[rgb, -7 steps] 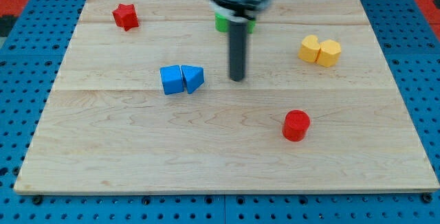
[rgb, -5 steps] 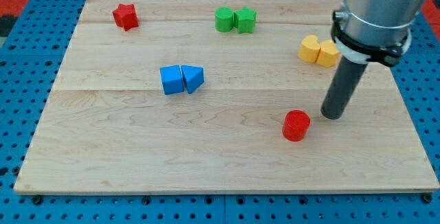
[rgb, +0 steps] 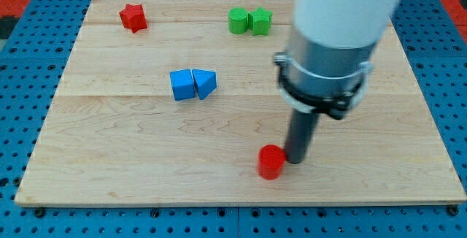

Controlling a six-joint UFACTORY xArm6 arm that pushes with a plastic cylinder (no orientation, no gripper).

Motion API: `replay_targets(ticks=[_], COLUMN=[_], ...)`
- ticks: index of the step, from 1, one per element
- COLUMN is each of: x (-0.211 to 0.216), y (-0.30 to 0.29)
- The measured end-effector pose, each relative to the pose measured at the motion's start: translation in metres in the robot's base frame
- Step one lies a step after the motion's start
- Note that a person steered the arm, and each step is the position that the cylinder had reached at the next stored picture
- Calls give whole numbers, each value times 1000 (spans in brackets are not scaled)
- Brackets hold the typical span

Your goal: Place the red circle towards the bottom right side of the red star

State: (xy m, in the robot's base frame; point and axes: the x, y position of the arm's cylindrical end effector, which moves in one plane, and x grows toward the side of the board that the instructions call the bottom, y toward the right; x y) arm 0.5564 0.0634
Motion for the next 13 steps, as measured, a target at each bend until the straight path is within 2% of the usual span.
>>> replay_targets(ticks=[2, 3, 4, 6, 8, 10, 11, 13], x=[48, 23, -22, -50, -108, -98, -121, -197], y=[-1, -61, -128, -117, -227, -261, -281, -268])
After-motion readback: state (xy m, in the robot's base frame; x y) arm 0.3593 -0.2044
